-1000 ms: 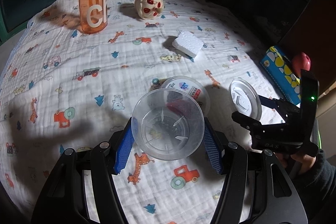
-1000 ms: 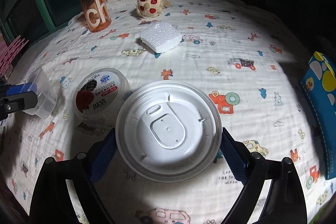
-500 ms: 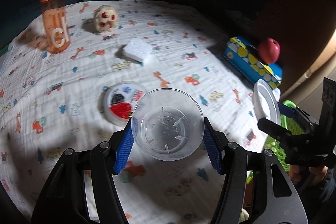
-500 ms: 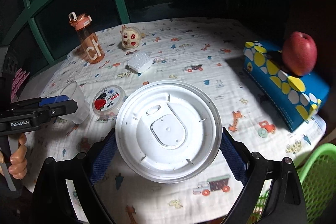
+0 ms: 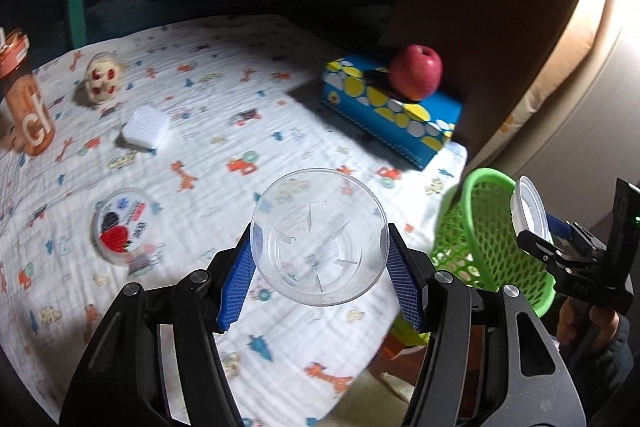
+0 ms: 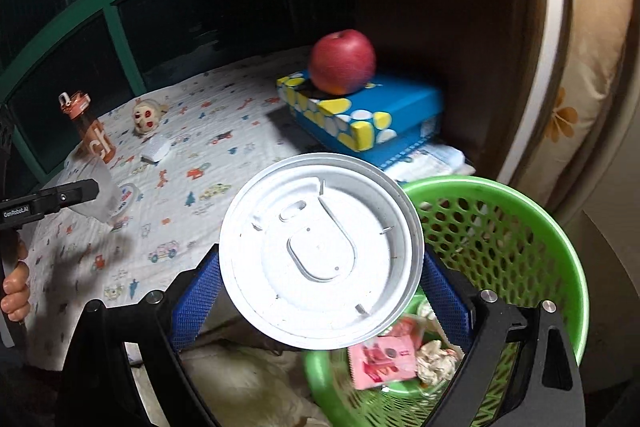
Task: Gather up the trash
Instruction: 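Carry the clear lid and white lid to the green basket, then open both tools over the basket to drop the two lids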
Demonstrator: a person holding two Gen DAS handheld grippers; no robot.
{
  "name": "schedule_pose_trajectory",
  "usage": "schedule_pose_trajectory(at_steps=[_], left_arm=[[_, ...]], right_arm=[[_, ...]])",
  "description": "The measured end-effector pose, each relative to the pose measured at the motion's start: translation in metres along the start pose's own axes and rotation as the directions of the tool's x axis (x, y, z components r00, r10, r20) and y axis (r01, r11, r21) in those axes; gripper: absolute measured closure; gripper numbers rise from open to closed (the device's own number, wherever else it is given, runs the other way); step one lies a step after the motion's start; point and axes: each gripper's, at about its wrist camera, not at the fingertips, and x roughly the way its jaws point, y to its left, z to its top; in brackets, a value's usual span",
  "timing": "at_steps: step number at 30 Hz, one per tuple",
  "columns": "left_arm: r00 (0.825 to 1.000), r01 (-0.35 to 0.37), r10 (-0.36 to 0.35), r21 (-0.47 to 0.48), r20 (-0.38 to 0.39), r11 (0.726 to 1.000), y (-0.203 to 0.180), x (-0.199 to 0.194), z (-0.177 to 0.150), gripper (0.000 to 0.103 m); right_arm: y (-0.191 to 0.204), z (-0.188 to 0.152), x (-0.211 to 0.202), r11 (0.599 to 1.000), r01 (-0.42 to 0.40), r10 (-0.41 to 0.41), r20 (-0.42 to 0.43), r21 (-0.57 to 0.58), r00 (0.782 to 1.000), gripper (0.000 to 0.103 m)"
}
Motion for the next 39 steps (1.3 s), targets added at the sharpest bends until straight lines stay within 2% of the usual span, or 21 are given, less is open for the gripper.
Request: schedule_pose_trajectory(at_steps=[6, 11, 24, 39], left_arm=[[0.999, 0.041, -0.039, 0.058, -0.027, 0.998, -0.038, 0.014, -0.001, 0.042], [0.997, 0.062, -0.057, 0.097, -0.045, 0.993, -0.062, 0.023, 0.002, 0.042], [0.993, 0.099, -0.087, 0.157, -0.084, 0.983, -0.105, 0.040, 0.005, 0.042], [0.975, 0.191, -0.157, 0.227, -0.157, 0.955, -0.176, 0.067, -0.004, 0.042]], right_arm=[[-0.053, -0.024, -0.011, 0.994, 0.058, -0.056, -0.023, 0.088, 0.998, 0.013], [-0.076, -0.039, -0.011, 0.987, 0.074, -0.069, -0.040, 0.146, 0.997, 0.013], [-0.109, -0.050, -0.020, 0.970, 0.106, -0.104, -0.023, 0.220, 0.994, 0.010], [-0.125, -0.052, -0.062, 0.961, 0.092, -0.115, 0.075, 0.260, 0.991, 0.010]])
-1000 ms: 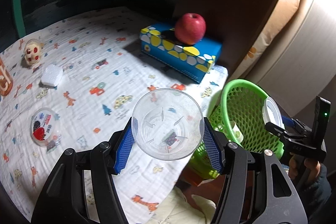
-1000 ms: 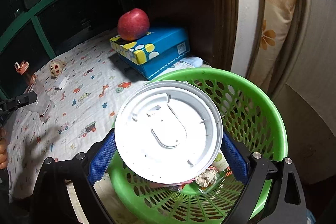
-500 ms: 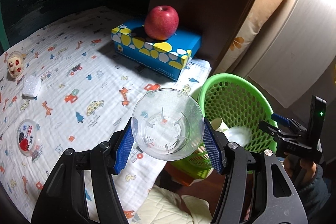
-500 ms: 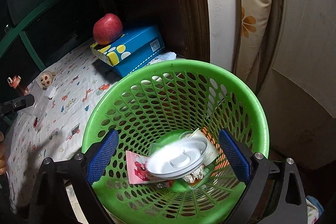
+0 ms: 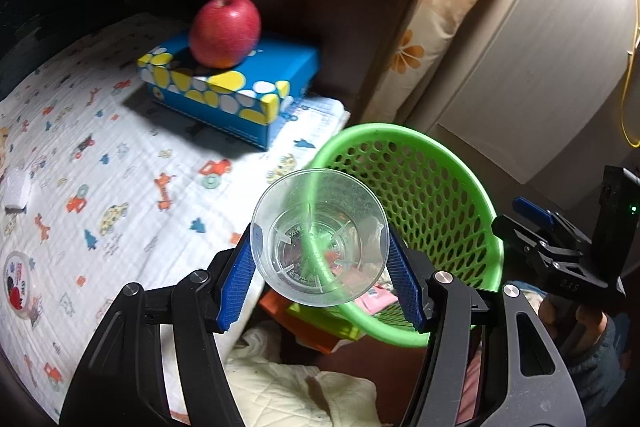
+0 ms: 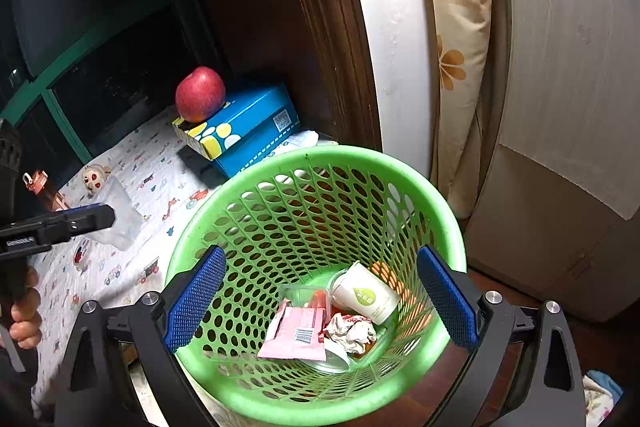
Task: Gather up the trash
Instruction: 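Open both tools over the basket to drop the two lids, then move both tools back to the bed toward the yogurt cup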
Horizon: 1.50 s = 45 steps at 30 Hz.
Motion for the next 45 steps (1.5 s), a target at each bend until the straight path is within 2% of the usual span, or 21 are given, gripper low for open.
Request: schedule_pose_trajectory(at_steps=[6, 13, 15, 16, 17, 19, 24, 30, 32, 36, 40, 45], left_arm=[[0.998, 0.048, -0.046, 0.052, -0.038, 0.998, -0.029, 0.018, -0.002, 0.042], [0.989, 0.118, -0.114, 0.028, -0.097, 0.993, -0.039, 0.038, -0.009, 0.040], [0.987, 0.131, -0.127, 0.030, -0.102, 0.991, -0.041, 0.041, -0.010, 0.038], [0.986, 0.135, -0.132, 0.030, -0.104, 0.990, -0.041, 0.042, -0.011, 0.031], [0.984, 0.143, -0.140, 0.024, -0.108, 0.989, -0.041, 0.042, -0.011, 0.029], [0.981, 0.167, -0.165, 0.012, -0.100, 0.986, -0.040, 0.040, -0.012, 0.029], [0.983, 0.165, -0.164, 0.005, -0.088, 0.986, -0.034, 0.029, -0.010, 0.028], [0.994, 0.102, -0.102, -0.002, -0.039, 0.995, -0.010, 0.001, -0.009, 0.028], [0.998, 0.059, -0.059, -0.006, -0.019, 0.998, 0.001, -0.010, -0.011, 0.028], [1.000, 0.007, -0.006, -0.046, 0.008, 0.999, 0.030, -0.029, -0.020, 0.028], [0.998, -0.058, 0.062, -0.103, 0.032, 0.993, 0.064, -0.046, -0.030, 0.028], [0.984, -0.163, 0.174, -0.181, 0.048, 0.970, 0.116, -0.064, -0.047, 0.028]], right_arm=[[-0.007, 0.001, -0.016, 1.000, -0.015, 0.014, 0.045, 0.028, 0.999, 0.010], [-0.015, 0.003, -0.027, 0.999, -0.014, 0.011, 0.070, 0.045, 0.997, 0.010], [-0.017, 0.003, -0.028, 0.999, -0.015, 0.011, 0.071, 0.052, 0.997, 0.010], [-0.018, 0.002, -0.028, 0.998, -0.015, 0.011, 0.071, 0.055, 0.997, 0.010], [-0.019, 0.002, -0.027, 0.998, -0.016, 0.012, 0.070, 0.058, 0.997, 0.010], [-0.019, 0.001, -0.028, 0.998, -0.020, 0.016, 0.068, 0.064, 0.998, 0.010], [-0.014, 0.000, -0.027, 0.998, -0.031, 0.027, 0.064, 0.058, 0.998, 0.010], [-0.001, 0.001, -0.027, 0.997, -0.059, 0.056, 0.069, 0.045, 0.996, 0.010], [0.006, 0.002, -0.026, 0.997, -0.072, 0.069, 0.070, 0.034, 0.995, 0.010], [0.027, 0.005, -0.022, 0.994, -0.109, 0.109, 0.062, -0.003, 0.992, 0.010], [0.053, 0.009, -0.014, 0.988, -0.149, 0.151, 0.045, -0.042, 0.988, 0.010], [0.090, 0.012, -0.004, 0.976, -0.193, 0.196, 0.021, -0.100, 0.980, 0.010]])
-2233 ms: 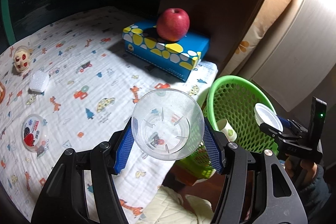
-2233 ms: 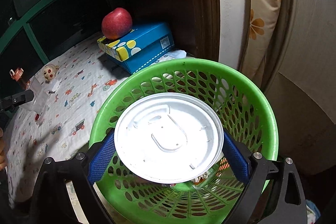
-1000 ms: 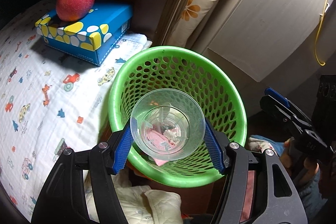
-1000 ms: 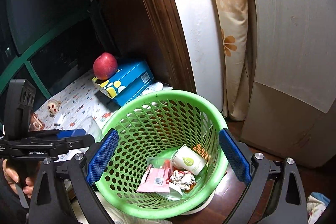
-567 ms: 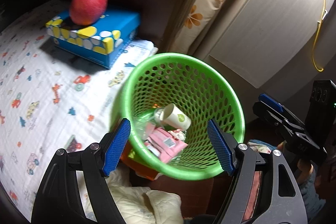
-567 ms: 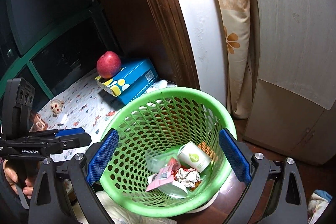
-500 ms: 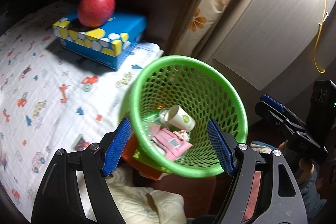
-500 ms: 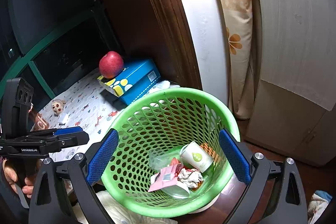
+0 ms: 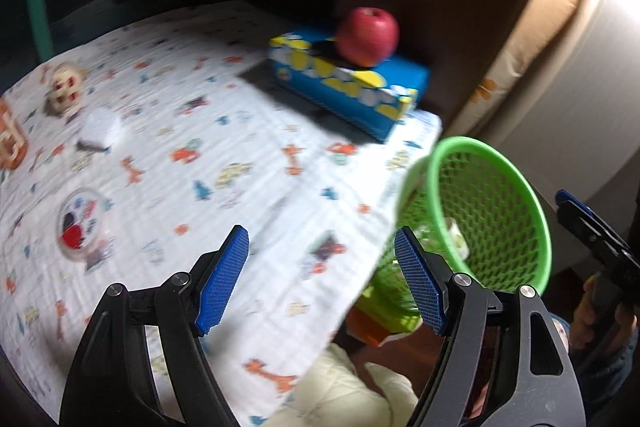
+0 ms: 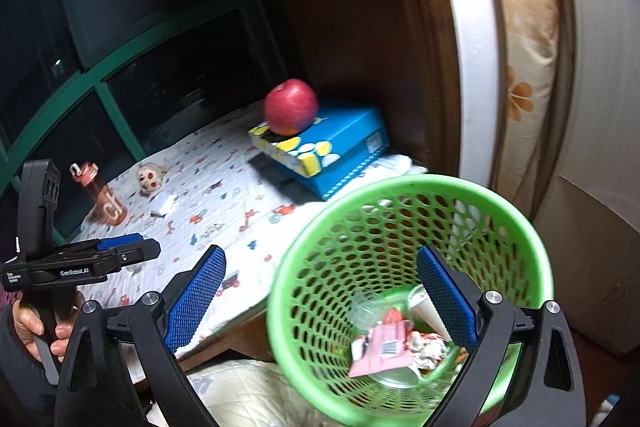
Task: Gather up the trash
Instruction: 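Move both tools back to the bed toward the yogurt cup, then grasp the berry-printed yogurt cup with the left tool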
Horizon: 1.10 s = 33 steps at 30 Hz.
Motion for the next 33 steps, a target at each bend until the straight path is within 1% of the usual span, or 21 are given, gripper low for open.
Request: schedule_pose_trajectory(at_steps=[2, 5, 9, 14, 15, 16, 17, 19, 20, 22, 23, 24, 26, 28, 30, 32, 33], left_arm=[[0.999, -0.052, 0.052, -0.041, 0.009, 0.998, 0.024, -0.003, -0.004, 0.028], [0.992, -0.123, 0.125, -0.096, 0.018, 0.988, 0.062, -0.010, -0.008, 0.028], [0.975, -0.215, 0.222, -0.161, 0.023, 0.963, 0.111, -0.020, -0.013, 0.028], [0.952, -0.300, 0.306, -0.203, -0.003, 0.932, 0.161, -0.021, -0.018, 0.028], [0.948, -0.313, 0.317, -0.204, -0.014, 0.927, 0.170, -0.019, -0.019, 0.028], [0.944, -0.328, 0.329, -0.206, -0.028, 0.922, 0.177, -0.017, -0.021, 0.024], [0.941, -0.338, 0.337, -0.209, -0.042, 0.918, 0.181, -0.011, -0.023, 0.021], [0.939, -0.343, 0.339, -0.214, -0.060, 0.915, 0.190, -0.001, -0.025, 0.021], [0.938, -0.348, 0.340, -0.214, -0.072, 0.913, 0.191, 0.004, -0.026, 0.019], [0.942, -0.335, 0.324, -0.207, -0.084, 0.919, 0.194, 0.014, -0.025, 0.017], [0.941, -0.337, 0.324, -0.198, -0.094, 0.921, 0.194, 0.019, -0.023, 0.017], [0.937, -0.349, 0.334, -0.193, -0.104, 0.917, 0.195, 0.024, -0.023, 0.016], [0.940, -0.338, 0.321, -0.183, -0.115, 0.923, 0.198, 0.034, -0.021, 0.015], [0.935, -0.347, 0.329, -0.168, -0.129, 0.922, 0.200, 0.042, -0.019, 0.014], [0.938, -0.339, 0.320, -0.153, -0.137, 0.928, 0.201, 0.050, -0.018, 0.014], [0.932, -0.352, 0.332, -0.142, -0.145, 0.925, 0.203, 0.056, -0.016, 0.014], [0.935, -0.344, 0.324, -0.140, -0.146, 0.928, 0.203, 0.059, -0.015, 0.014]], right_arm=[[0.013, 0.002, 0.008, 1.000, -0.017, 0.017, -0.010, -0.018, 1.000, 0.010], [0.034, 0.005, 0.021, 0.998, -0.048, 0.046, -0.024, -0.045, 0.999, 0.010], [0.062, 0.009, 0.039, 0.993, -0.088, 0.084, -0.051, -0.082, 0.995, 0.010], [0.096, 0.012, 0.062, 0.983, -0.138, 0.128, -0.081, -0.120, 0.988, 0.010], [0.101, 0.012, 0.065, 0.982, -0.144, 0.134, -0.087, -0.125, 0.987, 0.010], [0.108, 0.012, 0.070, 0.979, -0.155, 0.143, -0.095, -0.132, 0.985, 0.010], [0.112, 0.013, 0.073, 0.977, -0.161, 0.148, -0.101, -0.138, 0.984, 0.010], [0.122, 0.013, 0.082, 0.973, -0.173, 0.156, -0.117, -0.150, 0.981, 0.010], [0.124, 0.013, 0.085, 0.972, -0.177, 0.159, -0.123, -0.152, 0.980, 0.010], [0.132, 0.012, 0.092, 0.970, -0.183, 0.162, -0.136, -0.161, 0.977, 0.010], [0.134, 0.012, 0.095, 0.969, -0.185, 0.163, -0.142, -0.162, 0.976, 0.010], [0.136, 0.012, 0.098, 0.969, -0.188, 0.164, -0.148, -0.162, 0.975, 0.010], [0.140, 0.013, 0.104, 0.968, -0.191, 0.165, -0.156, -0.166, 0.974, 0.010], [0.144, 0.013, 0.111, 0.967, -0.194, 0.166, -0.168, -0.166, 0.972, 0.010], [0.147, 0.012, 0.118, 0.966, -0.195, 0.164, -0.178, -0.171, 0.970, 0.010], [0.151, 0.012, 0.124, 0.965, -0.197, 0.164, -0.188, -0.173, 0.968, 0.010], [0.153, 0.012, 0.128, 0.964, -0.198, 0.163, -0.193, -0.176, 0.967, 0.010]])
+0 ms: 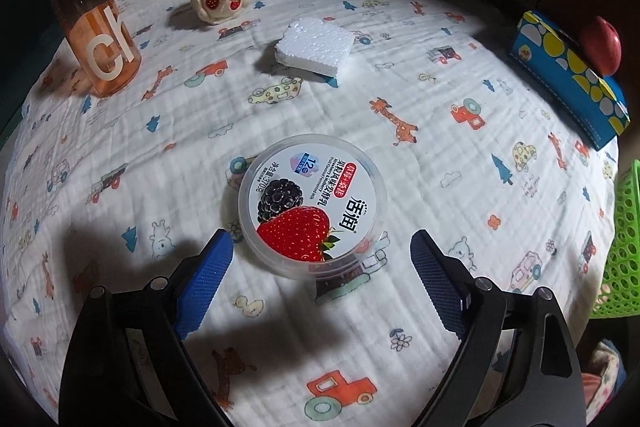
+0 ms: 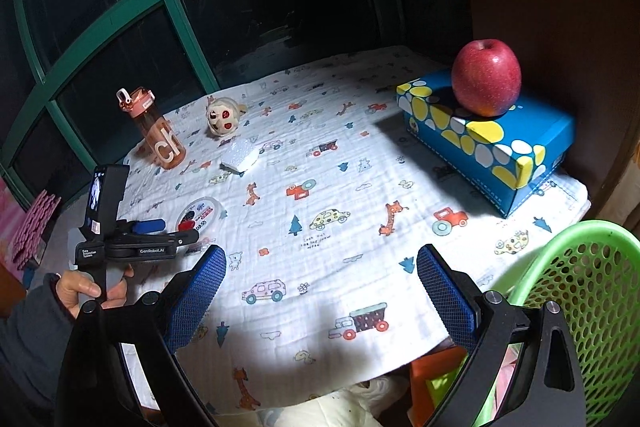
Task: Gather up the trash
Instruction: 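Grasp the berry-printed yogurt cup with the left tool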
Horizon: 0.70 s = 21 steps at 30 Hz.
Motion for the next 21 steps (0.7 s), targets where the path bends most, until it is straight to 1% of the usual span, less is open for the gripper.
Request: schedule_pose_trajectory(at_steps=[2, 8, 10, 16, 17, 21], left_arm=[[1.000, -0.007, 0.007, 0.007, -0.005, 1.000, -0.004, 0.005, 0.002, 0.014], [1.000, 0.005, -0.004, 0.028, -0.015, 1.000, -0.010, 0.017, 0.006, 0.014], [1.000, -0.008, 0.009, 0.036, -0.019, 0.999, -0.009, 0.020, 0.007, 0.014], [1.000, 0.003, -0.002, 0.045, -0.030, 0.999, -0.010, 0.029, 0.009, 0.014], [1.000, -0.003, 0.004, 0.049, -0.029, 0.999, -0.011, 0.030, 0.010, 0.014], [1.000, 0.008, -0.007, 0.044, -0.020, 0.999, -0.011, 0.031, 0.010, 0.014]], right_arm=[[0.001, 0.002, 0.005, 1.000, -0.002, 0.002, -0.007, -0.002, 1.000, 0.010], [0.008, 0.007, 0.021, 1.000, -0.013, 0.012, -0.025, -0.018, 1.000, 0.010], [0.011, 0.008, 0.024, 1.000, -0.018, 0.017, -0.030, -0.024, 0.999, 0.010], [0.017, 0.011, 0.034, 0.999, -0.019, 0.018, -0.044, -0.036, 0.999, 0.010], [0.018, 0.011, 0.035, 0.999, -0.020, 0.018, -0.045, -0.038, 0.999, 0.010], [0.021, 0.013, 0.039, 0.999, -0.021, 0.019, -0.052, -0.047, 0.998, 0.010]])
